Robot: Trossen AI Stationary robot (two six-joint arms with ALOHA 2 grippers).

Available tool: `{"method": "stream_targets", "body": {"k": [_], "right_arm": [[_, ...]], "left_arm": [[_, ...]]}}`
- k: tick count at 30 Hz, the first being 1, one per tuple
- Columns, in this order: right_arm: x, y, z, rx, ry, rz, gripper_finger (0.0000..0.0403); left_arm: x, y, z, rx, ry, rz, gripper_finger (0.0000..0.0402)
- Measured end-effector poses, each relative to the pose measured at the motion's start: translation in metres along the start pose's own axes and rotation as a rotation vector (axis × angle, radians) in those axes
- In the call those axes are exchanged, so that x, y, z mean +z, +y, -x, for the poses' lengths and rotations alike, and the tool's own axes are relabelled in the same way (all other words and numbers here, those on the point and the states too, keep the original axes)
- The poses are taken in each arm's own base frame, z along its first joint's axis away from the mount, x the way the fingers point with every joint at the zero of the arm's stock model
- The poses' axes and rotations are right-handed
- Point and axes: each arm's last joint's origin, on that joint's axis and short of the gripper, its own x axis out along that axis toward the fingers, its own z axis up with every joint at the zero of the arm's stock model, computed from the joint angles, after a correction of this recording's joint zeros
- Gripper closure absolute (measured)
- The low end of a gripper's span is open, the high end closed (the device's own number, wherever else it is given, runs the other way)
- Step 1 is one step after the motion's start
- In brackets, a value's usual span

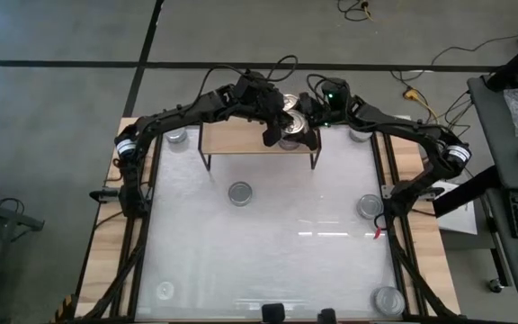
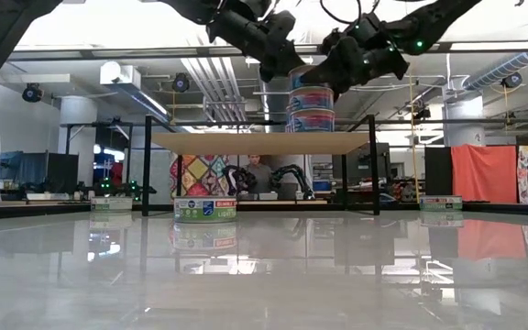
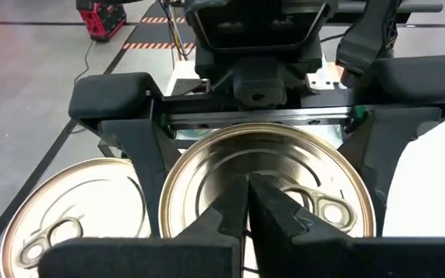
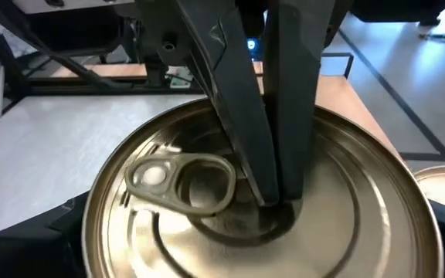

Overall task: Stack canned seafood by type on shelf
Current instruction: Stack the blue-pink tuna can on top of the other blue-pink tuna can on the shelf

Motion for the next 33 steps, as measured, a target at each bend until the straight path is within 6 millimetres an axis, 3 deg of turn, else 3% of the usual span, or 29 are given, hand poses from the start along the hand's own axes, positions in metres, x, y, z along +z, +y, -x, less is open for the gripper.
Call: {"method": "stream_targets", "body": {"k": [14,24,33], "right_arm": [[-0.012,0.003,0.011,-0.015,-0.059,-0.006,0.0003],[-0.004,0.002,0.021,-0.050,0.016,-0.039,0.0003],[-0.010,0.002,0.020,-0.053,0.049,-0.005,0.0003]], "left_arm": [[0.000,-0.001,0.000,0.010,0.007,-0.003,0.0401],[0.000,-0.001,0.000,0.014,0.011,0.002,0.0401],[-0.001,0.000,0.000,0.016,0.016,0.007,0.0401]]}}
